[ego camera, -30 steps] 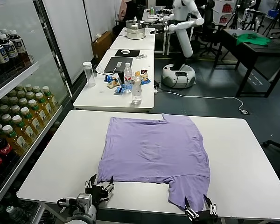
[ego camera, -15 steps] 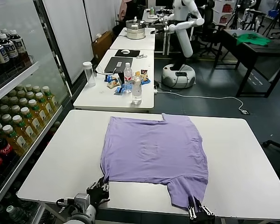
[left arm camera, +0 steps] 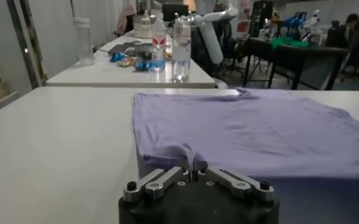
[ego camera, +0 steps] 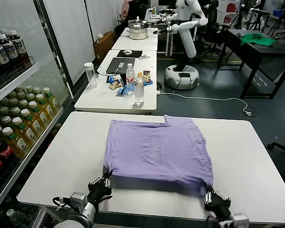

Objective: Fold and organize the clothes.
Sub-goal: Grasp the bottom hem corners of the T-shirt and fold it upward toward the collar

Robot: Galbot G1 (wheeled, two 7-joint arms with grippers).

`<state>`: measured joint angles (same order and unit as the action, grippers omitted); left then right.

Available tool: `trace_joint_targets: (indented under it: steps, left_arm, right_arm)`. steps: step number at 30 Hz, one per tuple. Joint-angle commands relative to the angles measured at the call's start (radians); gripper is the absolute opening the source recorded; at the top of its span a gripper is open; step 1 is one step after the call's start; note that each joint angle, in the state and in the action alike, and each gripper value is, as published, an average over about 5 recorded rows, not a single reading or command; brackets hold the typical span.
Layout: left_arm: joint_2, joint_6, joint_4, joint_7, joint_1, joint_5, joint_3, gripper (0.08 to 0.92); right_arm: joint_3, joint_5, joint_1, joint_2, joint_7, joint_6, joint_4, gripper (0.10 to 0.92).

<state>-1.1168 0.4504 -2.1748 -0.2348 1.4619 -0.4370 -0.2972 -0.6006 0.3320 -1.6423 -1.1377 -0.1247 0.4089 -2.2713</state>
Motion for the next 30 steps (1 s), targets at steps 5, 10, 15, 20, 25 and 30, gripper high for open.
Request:
trace_joint_targets:
  steps: [5, 10, 15, 20, 25, 30]
  left_arm:
    - [0.047, -0.026, 0.114, 0.007, -0.176, -0.033, 0.038, 0.112]
    - [0.047, -0.029, 0.182, 0.006, -0.25, -0.013, 0.065, 0.112]
    - [0.05, -0.025, 0.247, 0.01, -0.303, 0.016, 0.101, 0.112]
    - [0.044, -0.025, 0.297, 0.013, -0.342, 0.051, 0.124, 0.112]
    - [0.033, -0.025, 0.323, 0.016, -0.366, 0.075, 0.135, 0.113]
    - [0.021, -0.024, 0.337, 0.017, -0.38, 0.086, 0.139, 0.166]
  right_arm:
    - [0.028, 0.074, 0.274, 0.095, -0.005, 0.024, 0.129, 0.123]
    - [0.096, 0.037, 0.347, 0.096, 0.0, 0.03, 0.178, 0.123]
    - [0.147, 0.003, 0.396, 0.098, 0.009, 0.029, 0.228, 0.123]
    - [0.176, -0.032, 0.418, 0.091, 0.023, 0.028, 0.266, 0.123]
    - [0.188, -0.06, 0.417, 0.08, 0.029, 0.023, 0.287, 0.123]
    - [0.198, -0.105, 0.415, 0.068, 0.049, 0.021, 0.309, 0.171]
